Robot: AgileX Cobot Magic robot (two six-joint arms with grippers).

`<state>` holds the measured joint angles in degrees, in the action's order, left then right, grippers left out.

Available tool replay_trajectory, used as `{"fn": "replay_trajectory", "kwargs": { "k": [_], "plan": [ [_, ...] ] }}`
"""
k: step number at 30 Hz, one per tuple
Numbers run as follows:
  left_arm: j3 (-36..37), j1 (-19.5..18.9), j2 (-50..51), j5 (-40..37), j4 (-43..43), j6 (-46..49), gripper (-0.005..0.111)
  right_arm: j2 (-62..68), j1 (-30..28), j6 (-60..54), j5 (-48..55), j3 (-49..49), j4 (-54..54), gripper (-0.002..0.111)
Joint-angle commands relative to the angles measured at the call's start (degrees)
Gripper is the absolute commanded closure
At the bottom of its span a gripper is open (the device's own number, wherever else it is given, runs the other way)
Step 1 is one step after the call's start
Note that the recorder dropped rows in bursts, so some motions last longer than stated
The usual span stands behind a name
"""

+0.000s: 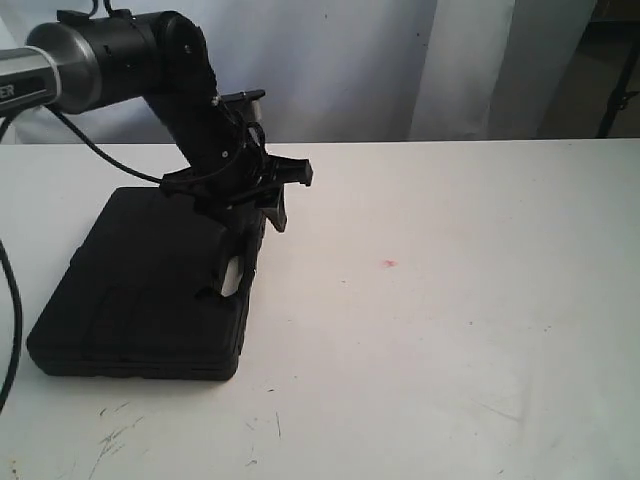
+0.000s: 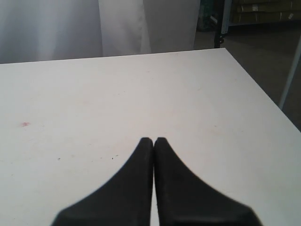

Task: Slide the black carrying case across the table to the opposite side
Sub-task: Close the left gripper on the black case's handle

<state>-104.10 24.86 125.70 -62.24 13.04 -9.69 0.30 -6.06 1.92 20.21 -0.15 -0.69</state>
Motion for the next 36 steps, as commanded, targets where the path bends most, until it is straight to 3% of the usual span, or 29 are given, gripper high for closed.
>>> {"fn": "replay_trajectory", "kwargs": {
  "k": [1,26,32,36],
  "plan": [
    [-3.2,0.4,3.1,-3.1,-1.6,-1.5,0.054,-0.3,0.1,0.2,-0.4,0.2,0.1,0.108],
    [-4.1,0.4,10.7,-2.4,-3.1,-3.8,0.055,-0.3,0.1,0.2,-0.4,0.2,0.1,0.108],
    [-4.1,0.4,10.7,-1.8,-3.1,-3.6,0.072,-0.3,0.1,0.2,-0.4,0.2,0.1,0.108],
    [-4.1,0.4,11.1,-1.8,-3.1,-3.3,0.072,-0.3,0.1,0.2,-0.4,0.2,0.1,0.108]
  ]
}}
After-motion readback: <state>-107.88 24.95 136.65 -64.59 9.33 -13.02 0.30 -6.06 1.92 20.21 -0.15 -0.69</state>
